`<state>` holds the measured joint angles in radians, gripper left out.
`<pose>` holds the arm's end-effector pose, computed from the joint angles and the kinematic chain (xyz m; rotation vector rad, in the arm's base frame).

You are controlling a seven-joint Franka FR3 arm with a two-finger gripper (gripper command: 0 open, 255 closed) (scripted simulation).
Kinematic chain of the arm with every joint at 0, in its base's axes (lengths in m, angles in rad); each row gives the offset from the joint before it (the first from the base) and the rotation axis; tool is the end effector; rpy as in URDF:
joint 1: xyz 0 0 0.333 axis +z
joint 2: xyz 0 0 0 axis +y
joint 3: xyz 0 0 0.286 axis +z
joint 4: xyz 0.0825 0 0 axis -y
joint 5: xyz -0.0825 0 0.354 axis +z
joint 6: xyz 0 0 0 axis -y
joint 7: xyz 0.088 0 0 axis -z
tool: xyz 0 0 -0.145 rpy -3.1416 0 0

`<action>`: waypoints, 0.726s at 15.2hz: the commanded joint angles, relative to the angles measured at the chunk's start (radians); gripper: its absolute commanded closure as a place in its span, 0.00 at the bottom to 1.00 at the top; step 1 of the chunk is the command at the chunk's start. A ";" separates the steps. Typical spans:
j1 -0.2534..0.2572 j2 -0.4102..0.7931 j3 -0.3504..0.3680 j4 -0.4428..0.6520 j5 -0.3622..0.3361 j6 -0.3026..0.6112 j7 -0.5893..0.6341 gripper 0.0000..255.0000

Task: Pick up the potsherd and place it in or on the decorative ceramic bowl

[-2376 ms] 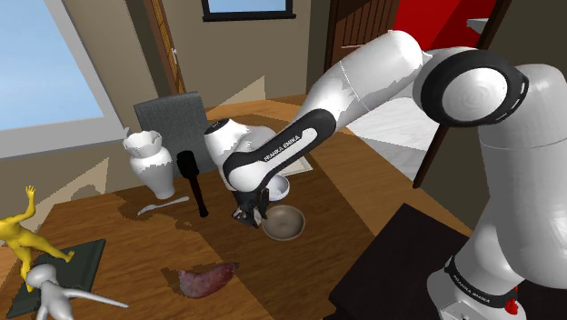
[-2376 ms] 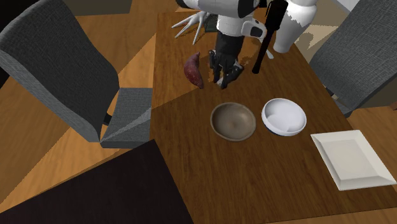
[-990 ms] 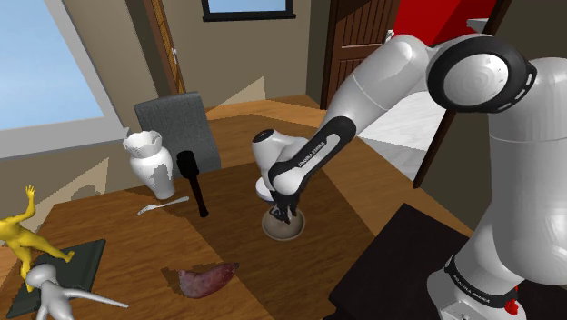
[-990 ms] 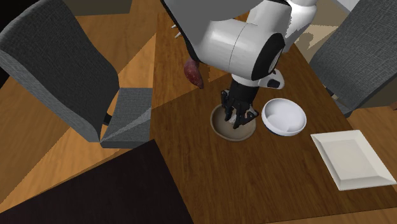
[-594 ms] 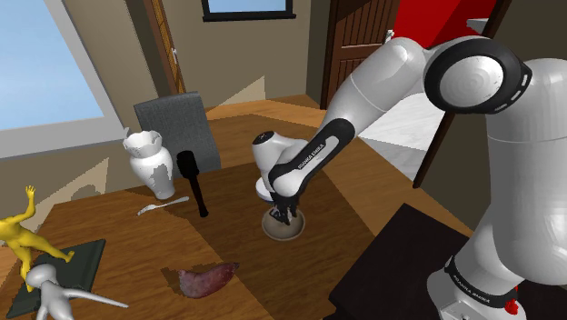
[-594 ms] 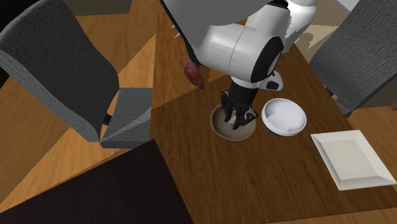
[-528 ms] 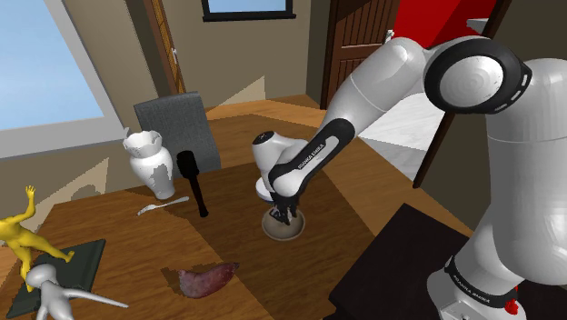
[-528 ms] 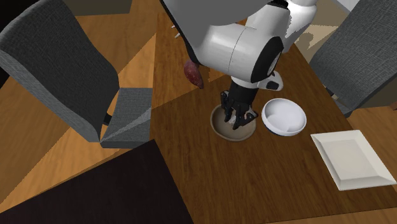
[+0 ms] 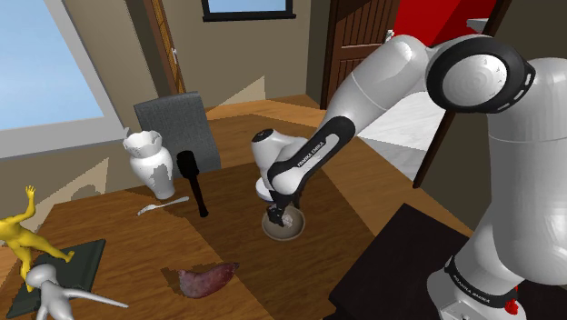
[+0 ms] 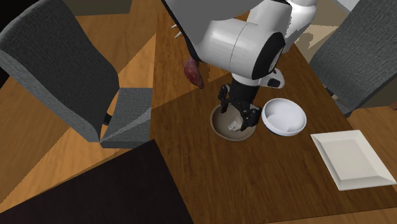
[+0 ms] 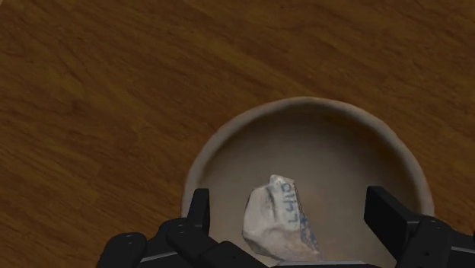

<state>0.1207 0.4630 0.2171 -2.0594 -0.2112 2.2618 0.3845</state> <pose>0.4969 0.1681 0.1542 2.9922 0.1467 -0.3169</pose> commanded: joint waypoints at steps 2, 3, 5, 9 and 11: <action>-0.002 -0.044 0.012 0.029 0.020 -0.072 -0.012 0.00; -0.003 -0.057 0.015 0.040 0.026 -0.095 -0.016 0.00; -0.003 -0.057 0.015 0.040 0.026 -0.095 -0.016 0.00; -0.003 -0.057 0.015 0.040 0.026 -0.095 -0.016 0.00; -0.003 -0.057 0.015 0.040 0.026 -0.095 -0.016 0.00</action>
